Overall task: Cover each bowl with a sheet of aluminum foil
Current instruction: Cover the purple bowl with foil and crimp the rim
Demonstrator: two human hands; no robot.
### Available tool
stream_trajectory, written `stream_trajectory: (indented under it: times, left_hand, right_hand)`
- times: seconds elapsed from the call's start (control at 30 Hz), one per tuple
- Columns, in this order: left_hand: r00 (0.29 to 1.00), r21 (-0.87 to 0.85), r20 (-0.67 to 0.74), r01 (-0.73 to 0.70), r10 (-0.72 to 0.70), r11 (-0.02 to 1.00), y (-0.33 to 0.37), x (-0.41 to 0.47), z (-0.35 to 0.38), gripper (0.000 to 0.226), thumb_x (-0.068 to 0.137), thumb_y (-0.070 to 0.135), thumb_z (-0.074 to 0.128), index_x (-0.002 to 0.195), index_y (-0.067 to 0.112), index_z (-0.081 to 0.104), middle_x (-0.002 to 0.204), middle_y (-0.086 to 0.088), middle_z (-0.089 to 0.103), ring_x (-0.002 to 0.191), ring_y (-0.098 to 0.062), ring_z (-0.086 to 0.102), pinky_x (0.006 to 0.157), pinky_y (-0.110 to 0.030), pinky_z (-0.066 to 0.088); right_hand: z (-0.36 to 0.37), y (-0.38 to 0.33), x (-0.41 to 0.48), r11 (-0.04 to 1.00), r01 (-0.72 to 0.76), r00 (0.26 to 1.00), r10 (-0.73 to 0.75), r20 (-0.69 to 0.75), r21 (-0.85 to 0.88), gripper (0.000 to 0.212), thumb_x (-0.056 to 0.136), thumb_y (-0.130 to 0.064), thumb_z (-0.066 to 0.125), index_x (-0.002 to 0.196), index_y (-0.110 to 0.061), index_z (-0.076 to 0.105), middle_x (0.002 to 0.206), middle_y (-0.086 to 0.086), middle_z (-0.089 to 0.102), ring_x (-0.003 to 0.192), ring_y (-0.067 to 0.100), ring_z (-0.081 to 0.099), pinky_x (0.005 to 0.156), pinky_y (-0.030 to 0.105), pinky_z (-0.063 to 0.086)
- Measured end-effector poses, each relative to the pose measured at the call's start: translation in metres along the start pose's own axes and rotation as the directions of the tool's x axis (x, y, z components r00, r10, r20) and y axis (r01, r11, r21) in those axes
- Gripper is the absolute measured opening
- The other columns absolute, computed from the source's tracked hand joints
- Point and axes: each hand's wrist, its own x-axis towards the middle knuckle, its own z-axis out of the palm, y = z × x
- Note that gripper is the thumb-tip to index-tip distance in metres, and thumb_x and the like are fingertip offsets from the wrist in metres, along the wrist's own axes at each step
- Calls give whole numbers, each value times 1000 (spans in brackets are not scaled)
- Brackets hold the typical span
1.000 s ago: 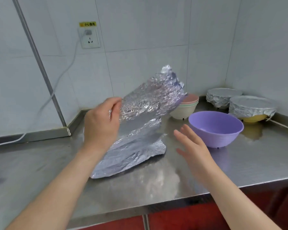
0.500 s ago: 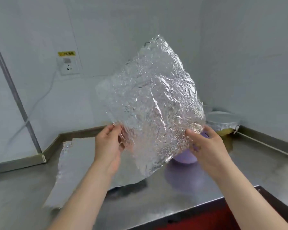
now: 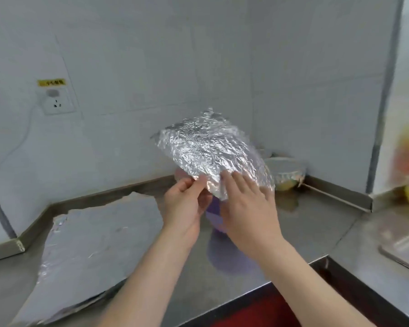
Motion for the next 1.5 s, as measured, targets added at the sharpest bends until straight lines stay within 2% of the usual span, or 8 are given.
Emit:
stream_trajectory:
  times: [0.2,0.3,0.37,0.4,0.7,0.9,1.1,1.5]
  left_hand:
    - [980,267,195,-88,35,960,-11,14,-7,10,92,7,60,93,13,68,93,-4,72,76,-7,65,63,-19,49]
    - [894,810,446,-421,38,409,-43,26,-24,26,88,14,66,114,15,67,116,0,67,103,-6,61,86,-16,45]
    - [820,819,572,-572,-12,-30,-62,26,-33,32,89,29,63,120,25,63,119,5,63,114,-17,53,94,-32,43]
    - [800,797,600,-597,14,-96,-68,25,-36,28,90,30,60,117,26,63,113,4,64,111,-20,53,90,-36,44]
    - [684,696,706,-718,183,-4,-49,-10,-52,24,86,30,54,97,21,73,87,5,70,81,-18,64,70,-32,52]
    - [303,449,861,-829,408,-333,-32,-59,-61,14,95,17,59,94,11,71,88,-2,65,76,-26,59,63,-36,51]
    - [530,560,826,-736,192,-381,-34,-33,-68,23,83,30,57,100,19,68,101,6,70,90,-19,66,70,-31,55]
    - [423,519,851,-765,310,-381,-48,-23,-70,23,81,17,52,87,18,74,86,6,73,78,-16,70,56,-25,54]
  right_hand:
    - [9,37,23,995,-53,977,35,-211,-79,31,61,3,66,88,-12,64,67,2,65,57,30,62,50,25,20]
    - [0,45,27,984,-139,988,131,-80,-111,35,81,0,53,111,-16,57,91,2,68,79,33,63,49,31,20]
    - [-1,54,32,983,-131,991,125,-50,-125,41,85,-2,46,122,-19,51,103,0,66,90,32,62,54,32,27]
    - [-2,57,32,984,-118,993,113,-39,-135,43,84,-1,45,123,-19,50,105,0,66,91,32,61,56,32,28]
    - [21,70,-3,932,360,933,-359,21,-38,49,57,7,64,99,-18,64,84,-5,71,73,24,66,57,29,48]
    - [27,70,-19,868,496,863,-496,93,24,46,65,-1,53,105,-16,69,102,-5,73,97,19,68,67,31,55]
    - [26,74,-23,831,556,827,-554,97,7,51,78,-11,33,114,-16,70,114,-6,71,105,17,66,78,28,53]
    - [43,104,-36,787,602,789,-612,-46,-134,28,89,-12,57,115,-10,68,116,-1,69,102,22,63,82,31,43]
